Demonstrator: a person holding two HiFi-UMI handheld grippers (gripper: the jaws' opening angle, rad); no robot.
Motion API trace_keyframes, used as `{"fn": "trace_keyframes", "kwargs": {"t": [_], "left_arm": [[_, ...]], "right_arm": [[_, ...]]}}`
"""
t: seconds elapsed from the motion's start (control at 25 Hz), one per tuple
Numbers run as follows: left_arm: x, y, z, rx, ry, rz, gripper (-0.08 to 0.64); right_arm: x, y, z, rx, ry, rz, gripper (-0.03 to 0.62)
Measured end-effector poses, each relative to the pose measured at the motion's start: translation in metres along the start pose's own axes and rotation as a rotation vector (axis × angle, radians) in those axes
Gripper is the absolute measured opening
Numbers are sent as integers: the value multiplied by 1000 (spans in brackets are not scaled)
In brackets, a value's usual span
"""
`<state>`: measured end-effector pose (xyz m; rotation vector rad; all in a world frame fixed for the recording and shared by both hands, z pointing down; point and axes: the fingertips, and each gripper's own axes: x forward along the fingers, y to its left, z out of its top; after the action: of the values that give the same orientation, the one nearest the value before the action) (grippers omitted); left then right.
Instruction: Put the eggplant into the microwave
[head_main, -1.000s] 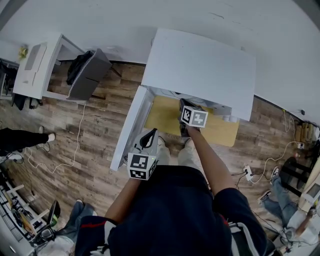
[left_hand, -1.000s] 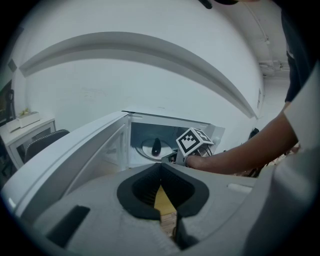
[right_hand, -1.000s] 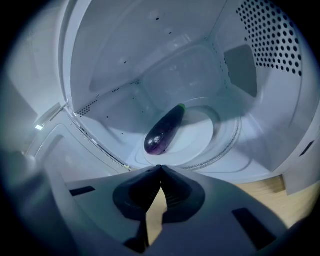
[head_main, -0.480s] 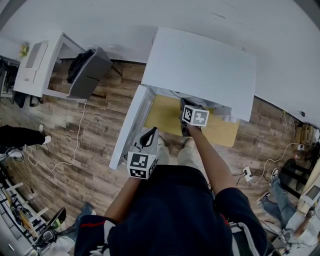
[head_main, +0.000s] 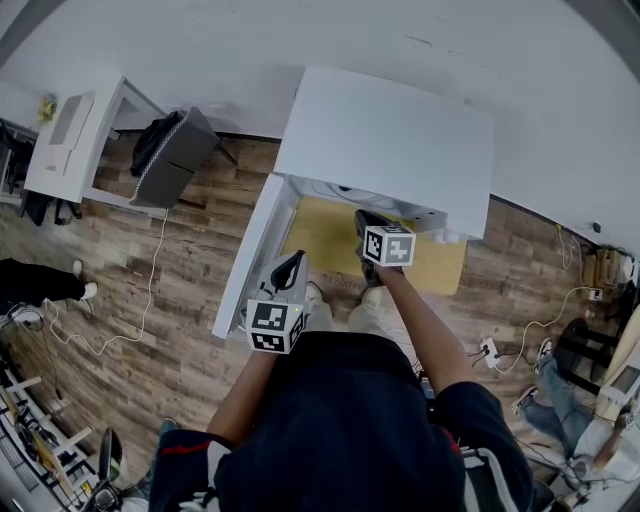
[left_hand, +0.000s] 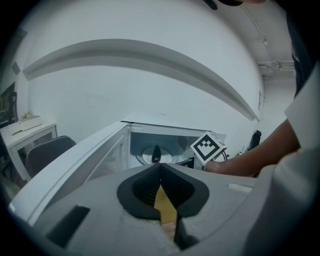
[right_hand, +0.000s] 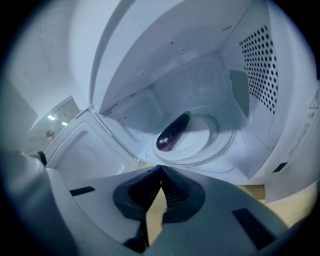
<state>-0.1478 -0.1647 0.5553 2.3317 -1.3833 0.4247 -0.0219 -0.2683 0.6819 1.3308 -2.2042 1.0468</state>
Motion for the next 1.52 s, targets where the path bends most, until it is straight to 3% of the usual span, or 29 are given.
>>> {"fn": "trace_keyframes", "kwargs": {"t": [0.2,0.52,0.8,1.52], "left_arm": [[-1,-7,13,17,-39,-8,14],[1,-2,35,24,-96,4,14],[5,-2,59,24,-154,0,14],[4,-8,128,84,-272,-19,14]], "right_arm": [[-28,8,12,-47,-36,29,12],[-74,31,40,-45,-124,98,12],[-116,63,81,-125,-240,152,12],[-199,114,169,-303,-507,169,12]]}}
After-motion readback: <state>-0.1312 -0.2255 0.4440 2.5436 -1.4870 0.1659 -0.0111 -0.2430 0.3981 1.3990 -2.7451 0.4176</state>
